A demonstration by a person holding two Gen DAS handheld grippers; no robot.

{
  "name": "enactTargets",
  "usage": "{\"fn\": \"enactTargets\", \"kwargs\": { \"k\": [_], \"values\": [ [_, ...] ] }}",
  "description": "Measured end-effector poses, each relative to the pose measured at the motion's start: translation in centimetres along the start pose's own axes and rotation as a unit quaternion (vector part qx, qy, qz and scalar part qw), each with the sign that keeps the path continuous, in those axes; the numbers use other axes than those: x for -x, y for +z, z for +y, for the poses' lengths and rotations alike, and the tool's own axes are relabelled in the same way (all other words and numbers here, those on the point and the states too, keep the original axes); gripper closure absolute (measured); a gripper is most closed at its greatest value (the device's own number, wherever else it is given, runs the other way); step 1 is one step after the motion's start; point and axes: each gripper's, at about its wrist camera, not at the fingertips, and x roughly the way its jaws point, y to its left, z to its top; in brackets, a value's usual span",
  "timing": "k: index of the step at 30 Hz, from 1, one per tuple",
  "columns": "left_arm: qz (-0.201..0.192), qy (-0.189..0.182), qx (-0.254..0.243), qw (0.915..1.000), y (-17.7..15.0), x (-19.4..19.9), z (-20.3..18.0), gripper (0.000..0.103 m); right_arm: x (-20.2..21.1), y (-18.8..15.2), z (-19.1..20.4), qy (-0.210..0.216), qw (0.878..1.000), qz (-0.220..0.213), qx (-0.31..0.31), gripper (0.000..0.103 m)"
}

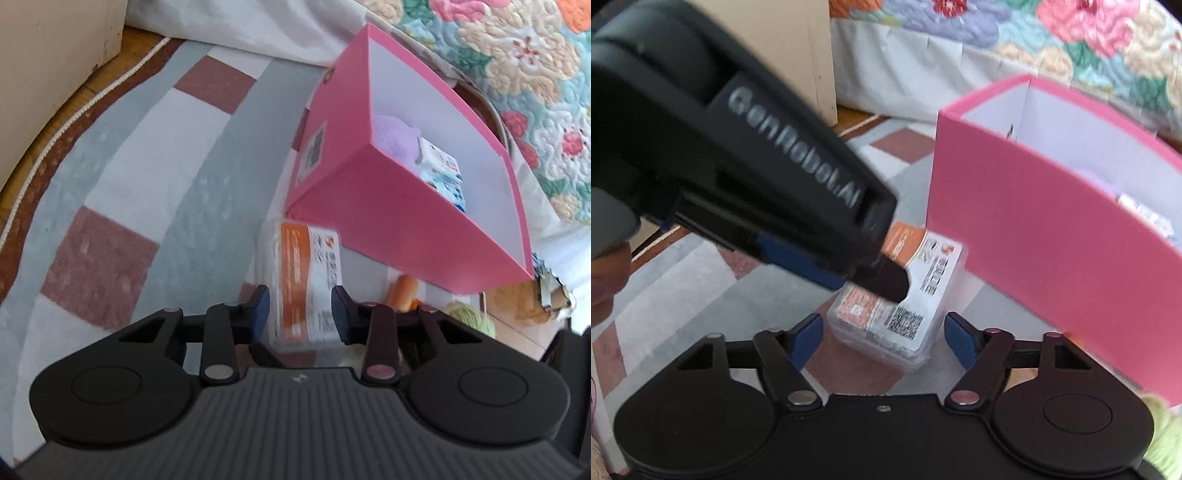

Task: Organize objects
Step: 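Grasp the orange-labelled card pack with the left tool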

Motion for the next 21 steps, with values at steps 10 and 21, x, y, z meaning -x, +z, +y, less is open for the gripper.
{"fn": "enactTargets", "kwargs": {
  "k": [10, 21],
  "values": [
    [0.024, -0.006, 0.013, 0.9996, 0.2, -1.7, 0.7, 0.057, -0.2, -0.2, -0.3, 0.009, 1.0, 0.01, -0.027, 0.031],
    [0.043, 0.007, 0.005, 0.999, -1.3, 0.1, -0.2, 0.061, 2.0, -1.6, 0.7, 0.028, 0.999, 0.012, -0.037, 0.033]
  ]
}}
